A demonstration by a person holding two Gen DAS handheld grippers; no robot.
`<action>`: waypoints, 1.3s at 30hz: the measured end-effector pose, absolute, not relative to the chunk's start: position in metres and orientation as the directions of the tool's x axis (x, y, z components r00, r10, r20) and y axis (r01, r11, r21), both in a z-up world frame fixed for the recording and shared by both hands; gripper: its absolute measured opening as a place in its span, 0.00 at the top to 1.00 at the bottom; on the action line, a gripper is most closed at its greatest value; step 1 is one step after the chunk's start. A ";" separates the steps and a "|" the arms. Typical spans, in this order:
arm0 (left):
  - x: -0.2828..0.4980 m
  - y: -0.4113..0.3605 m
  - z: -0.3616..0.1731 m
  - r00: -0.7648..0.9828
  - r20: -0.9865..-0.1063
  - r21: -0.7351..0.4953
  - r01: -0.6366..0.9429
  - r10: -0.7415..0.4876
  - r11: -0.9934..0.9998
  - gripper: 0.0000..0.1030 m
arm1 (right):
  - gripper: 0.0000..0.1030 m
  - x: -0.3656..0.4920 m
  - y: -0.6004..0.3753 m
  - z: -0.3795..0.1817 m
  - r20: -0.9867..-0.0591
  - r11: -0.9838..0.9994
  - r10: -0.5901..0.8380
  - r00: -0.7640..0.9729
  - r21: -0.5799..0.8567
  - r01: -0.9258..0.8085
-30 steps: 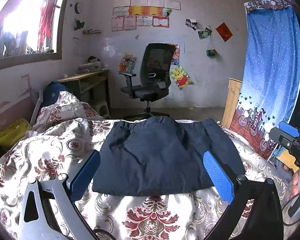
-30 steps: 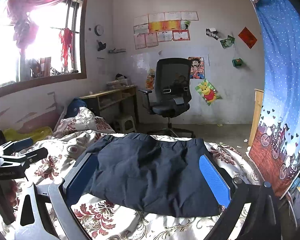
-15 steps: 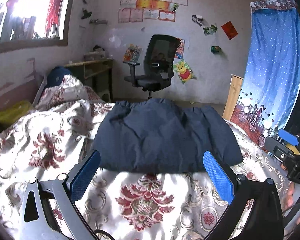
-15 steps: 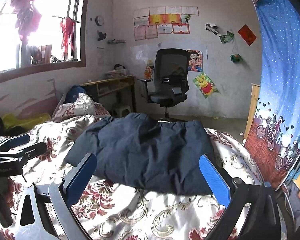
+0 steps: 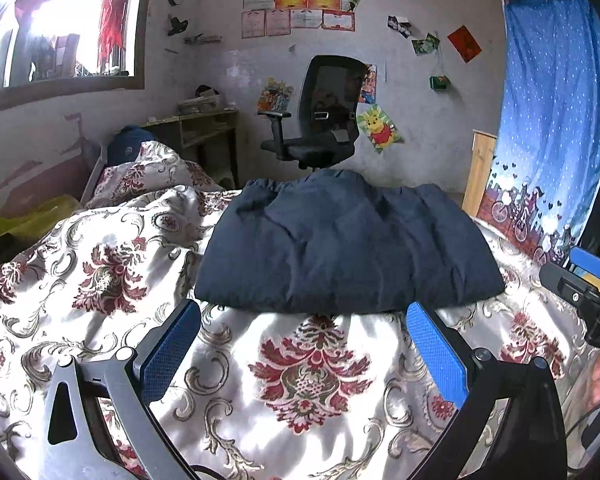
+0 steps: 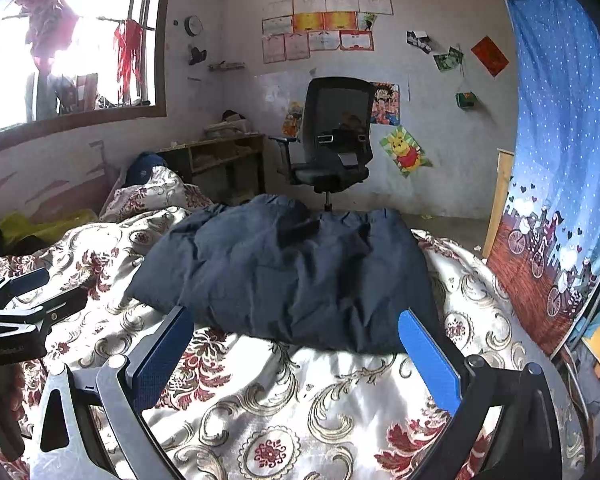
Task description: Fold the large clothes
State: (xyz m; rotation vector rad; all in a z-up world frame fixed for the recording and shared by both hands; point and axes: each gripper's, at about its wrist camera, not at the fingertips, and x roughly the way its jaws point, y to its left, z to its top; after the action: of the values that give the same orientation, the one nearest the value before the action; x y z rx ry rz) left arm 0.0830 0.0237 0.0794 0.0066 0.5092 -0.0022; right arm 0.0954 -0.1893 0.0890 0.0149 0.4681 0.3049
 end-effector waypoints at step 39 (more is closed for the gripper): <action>0.077 0.027 0.072 0.861 -0.508 -0.024 -0.006 -0.007 1.000 0.02 | 0.00 0.095 -0.189 0.075 -0.480 0.954 0.295 0.826 0.106 -0.279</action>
State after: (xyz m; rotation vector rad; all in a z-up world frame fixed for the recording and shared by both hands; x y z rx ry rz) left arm 0.0766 0.0270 0.0719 -0.0246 0.5332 -0.0003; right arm 0.0947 -0.1887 0.0754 0.0319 0.5156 0.3053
